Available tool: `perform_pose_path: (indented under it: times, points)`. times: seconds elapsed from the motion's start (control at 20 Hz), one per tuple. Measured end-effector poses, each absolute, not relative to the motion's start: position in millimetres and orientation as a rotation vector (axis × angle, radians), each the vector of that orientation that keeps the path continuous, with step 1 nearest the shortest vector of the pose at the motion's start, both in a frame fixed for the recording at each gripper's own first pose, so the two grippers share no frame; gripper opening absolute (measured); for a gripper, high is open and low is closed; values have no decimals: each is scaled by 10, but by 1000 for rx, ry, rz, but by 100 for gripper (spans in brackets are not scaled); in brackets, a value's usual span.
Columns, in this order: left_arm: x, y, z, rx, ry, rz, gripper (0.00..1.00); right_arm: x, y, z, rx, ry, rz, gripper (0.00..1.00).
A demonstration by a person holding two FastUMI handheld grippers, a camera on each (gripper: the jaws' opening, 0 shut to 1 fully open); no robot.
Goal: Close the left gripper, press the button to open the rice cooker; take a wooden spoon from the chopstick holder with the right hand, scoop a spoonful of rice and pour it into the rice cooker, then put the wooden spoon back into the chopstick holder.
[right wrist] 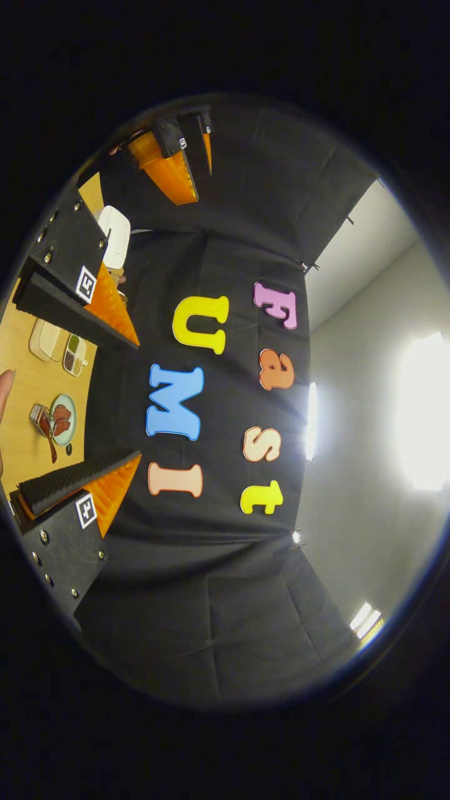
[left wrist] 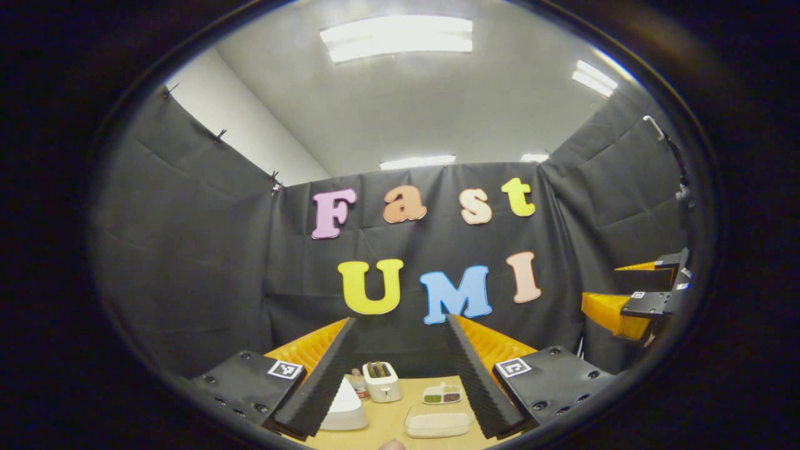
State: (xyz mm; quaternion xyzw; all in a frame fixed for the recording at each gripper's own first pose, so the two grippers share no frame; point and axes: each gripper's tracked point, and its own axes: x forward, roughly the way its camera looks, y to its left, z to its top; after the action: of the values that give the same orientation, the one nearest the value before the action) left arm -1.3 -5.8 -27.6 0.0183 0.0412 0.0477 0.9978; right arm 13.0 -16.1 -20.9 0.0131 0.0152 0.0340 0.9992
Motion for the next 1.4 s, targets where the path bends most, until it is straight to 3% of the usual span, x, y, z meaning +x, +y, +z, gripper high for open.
perform_pose_path:
  times: [0.45,1.15,1.4]
  points:
    - [-73,229,-539,54,154,220,95,359,69,-345,66,45,161,94]
    - [779,1694,-1470,169,194,196,94,788,919,-266,29,91,-60,94]
    - [1101,1970,-2111,155,284,152,69,844,1165,-330,-59,137,-100,95]
